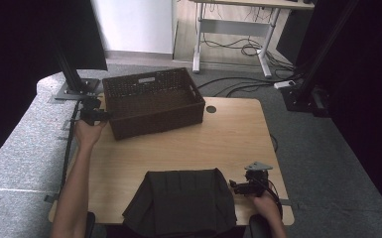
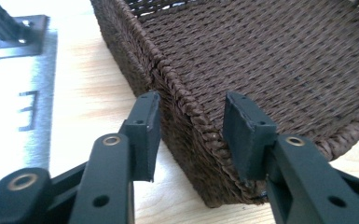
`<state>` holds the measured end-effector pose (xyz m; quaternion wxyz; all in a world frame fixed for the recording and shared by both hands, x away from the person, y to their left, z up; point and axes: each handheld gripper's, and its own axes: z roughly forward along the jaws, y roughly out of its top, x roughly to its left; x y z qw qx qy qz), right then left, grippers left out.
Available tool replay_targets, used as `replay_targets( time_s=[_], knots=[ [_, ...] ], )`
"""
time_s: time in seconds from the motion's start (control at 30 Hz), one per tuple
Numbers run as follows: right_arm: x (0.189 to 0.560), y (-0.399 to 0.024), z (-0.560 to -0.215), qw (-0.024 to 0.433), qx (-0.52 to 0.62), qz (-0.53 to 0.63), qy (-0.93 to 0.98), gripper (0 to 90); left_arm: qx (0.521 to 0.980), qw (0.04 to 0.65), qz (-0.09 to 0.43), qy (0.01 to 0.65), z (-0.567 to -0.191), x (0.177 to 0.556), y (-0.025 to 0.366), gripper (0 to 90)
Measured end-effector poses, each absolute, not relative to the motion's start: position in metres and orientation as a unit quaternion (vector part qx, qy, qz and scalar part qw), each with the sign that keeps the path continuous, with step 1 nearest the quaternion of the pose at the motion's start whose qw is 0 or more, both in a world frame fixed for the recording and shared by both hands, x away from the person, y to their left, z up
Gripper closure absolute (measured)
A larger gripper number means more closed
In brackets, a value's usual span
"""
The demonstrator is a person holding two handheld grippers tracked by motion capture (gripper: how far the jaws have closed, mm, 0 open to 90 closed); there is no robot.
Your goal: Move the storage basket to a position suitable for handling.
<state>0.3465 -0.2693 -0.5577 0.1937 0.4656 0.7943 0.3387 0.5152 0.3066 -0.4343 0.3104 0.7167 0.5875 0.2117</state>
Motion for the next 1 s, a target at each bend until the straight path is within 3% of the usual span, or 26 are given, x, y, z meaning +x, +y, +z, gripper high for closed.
replay_targets(
  time_s=[0.3,1.0],
  knots=[
    [0.346,-0.269,-0.558,0.193,0.466,0.339,0.794,0.0,0.717,0.304,0.208,0.591,-0.438,0.516,0.301,68.1],
    [0.346,-0.269,-0.558,0.194,0.466,0.339,0.794,0.0,0.741,0.329,0.182,0.557,-0.441,0.510,0.288,73.8]
  ],
)
